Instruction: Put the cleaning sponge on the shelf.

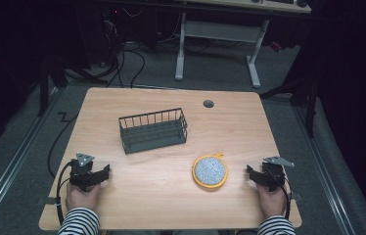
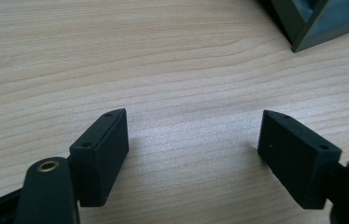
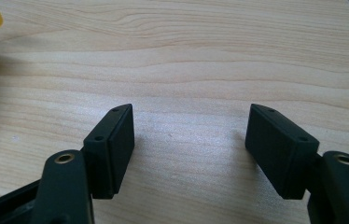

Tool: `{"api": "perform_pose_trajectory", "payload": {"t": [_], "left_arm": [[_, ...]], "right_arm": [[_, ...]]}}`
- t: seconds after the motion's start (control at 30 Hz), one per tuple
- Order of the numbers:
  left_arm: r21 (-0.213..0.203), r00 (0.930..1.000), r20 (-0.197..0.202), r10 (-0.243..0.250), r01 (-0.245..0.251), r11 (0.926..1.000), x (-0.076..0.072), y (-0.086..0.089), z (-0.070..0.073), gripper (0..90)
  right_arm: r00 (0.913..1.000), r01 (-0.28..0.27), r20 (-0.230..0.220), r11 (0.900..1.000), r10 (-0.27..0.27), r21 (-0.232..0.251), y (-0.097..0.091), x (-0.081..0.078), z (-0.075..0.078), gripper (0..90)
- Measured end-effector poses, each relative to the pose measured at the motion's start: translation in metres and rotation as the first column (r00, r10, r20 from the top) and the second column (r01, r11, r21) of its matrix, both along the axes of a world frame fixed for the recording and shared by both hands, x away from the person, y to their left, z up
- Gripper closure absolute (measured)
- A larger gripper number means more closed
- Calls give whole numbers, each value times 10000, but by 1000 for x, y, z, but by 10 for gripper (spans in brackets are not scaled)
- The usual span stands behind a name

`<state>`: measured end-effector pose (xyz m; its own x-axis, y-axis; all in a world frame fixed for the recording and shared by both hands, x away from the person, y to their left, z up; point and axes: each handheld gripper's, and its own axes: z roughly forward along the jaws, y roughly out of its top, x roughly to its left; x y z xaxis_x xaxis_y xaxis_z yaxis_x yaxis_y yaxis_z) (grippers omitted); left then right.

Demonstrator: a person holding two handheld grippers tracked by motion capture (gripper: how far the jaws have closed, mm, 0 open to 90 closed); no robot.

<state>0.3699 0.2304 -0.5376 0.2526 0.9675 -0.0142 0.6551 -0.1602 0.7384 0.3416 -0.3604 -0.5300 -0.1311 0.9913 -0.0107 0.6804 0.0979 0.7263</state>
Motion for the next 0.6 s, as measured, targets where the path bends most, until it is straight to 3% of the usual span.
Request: {"api": "perform_pose_trajectory", "payload": {"t": [0.13, 0.6], "left_arm": [[-10, 9995, -24, -305, 304, 9995, 1, 1, 0, 233], [-12, 9986, -40, -520, 520, 9986, 4, 2, 0, 244]], "right_arm": [[10000, 11, 3, 9999, -11, 117, -1, 0, 0, 333], [10000, 12, 9, 9996, -12, 282, -2, 0, 0, 330]]}}
